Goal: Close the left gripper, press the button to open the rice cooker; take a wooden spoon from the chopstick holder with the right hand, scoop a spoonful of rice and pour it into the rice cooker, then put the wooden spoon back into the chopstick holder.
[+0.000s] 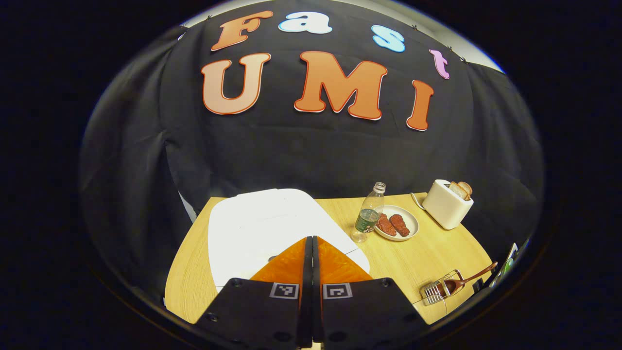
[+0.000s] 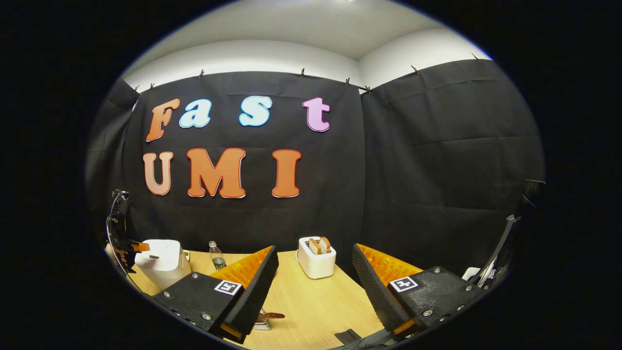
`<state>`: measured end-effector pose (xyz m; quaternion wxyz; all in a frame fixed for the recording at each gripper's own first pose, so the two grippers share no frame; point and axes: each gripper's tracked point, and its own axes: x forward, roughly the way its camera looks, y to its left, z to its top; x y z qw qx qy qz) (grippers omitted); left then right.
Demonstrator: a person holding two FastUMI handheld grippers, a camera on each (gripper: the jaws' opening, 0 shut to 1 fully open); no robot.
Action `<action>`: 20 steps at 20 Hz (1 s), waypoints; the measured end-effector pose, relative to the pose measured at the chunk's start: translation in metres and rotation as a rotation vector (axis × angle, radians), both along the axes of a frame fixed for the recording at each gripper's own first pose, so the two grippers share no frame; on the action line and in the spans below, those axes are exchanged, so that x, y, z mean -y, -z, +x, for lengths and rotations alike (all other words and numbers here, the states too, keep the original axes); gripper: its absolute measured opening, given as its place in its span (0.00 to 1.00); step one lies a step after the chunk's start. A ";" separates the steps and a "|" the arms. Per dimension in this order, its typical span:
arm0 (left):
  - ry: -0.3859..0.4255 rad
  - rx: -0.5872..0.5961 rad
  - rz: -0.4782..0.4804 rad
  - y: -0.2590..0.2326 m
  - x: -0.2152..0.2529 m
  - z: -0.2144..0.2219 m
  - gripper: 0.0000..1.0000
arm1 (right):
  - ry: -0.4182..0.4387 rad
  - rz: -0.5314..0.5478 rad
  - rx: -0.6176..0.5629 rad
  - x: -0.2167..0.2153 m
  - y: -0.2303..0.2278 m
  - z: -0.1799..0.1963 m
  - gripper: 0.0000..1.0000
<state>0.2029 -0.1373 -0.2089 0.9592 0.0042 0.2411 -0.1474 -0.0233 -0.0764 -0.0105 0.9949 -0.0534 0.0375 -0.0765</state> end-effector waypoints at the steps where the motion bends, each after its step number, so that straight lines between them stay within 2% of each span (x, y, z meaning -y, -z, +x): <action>1: -0.003 -0.014 0.008 0.007 0.000 0.003 0.05 | 0.004 -0.001 -0.005 0.002 0.002 0.001 0.95; 9: -0.051 -0.088 0.014 0.043 -0.007 0.015 0.05 | 0.008 -0.009 -0.030 0.008 0.014 0.008 0.95; 14: -0.048 -0.122 -0.052 0.051 -0.001 0.020 0.05 | 0.001 -0.005 -0.056 0.007 0.026 0.012 0.95; 16: -0.040 -0.176 -0.055 0.054 -0.001 0.021 0.05 | -0.008 0.010 -0.066 0.003 0.030 0.011 0.95; 17: -0.059 -0.195 -0.053 0.054 -0.005 0.022 0.05 | -0.012 0.016 -0.067 0.001 0.031 0.011 1.00; 18: -0.069 -0.223 -0.041 0.059 -0.006 0.021 0.05 | -0.016 0.020 -0.067 -0.001 0.032 0.009 0.95; 19: -0.072 -0.200 -0.025 0.055 -0.006 0.022 0.05 | -0.019 0.020 -0.065 -0.003 0.032 0.009 1.00; 20: -0.070 -0.196 0.004 0.058 -0.006 0.021 0.05 | -0.019 0.017 -0.059 -0.003 0.032 0.007 0.95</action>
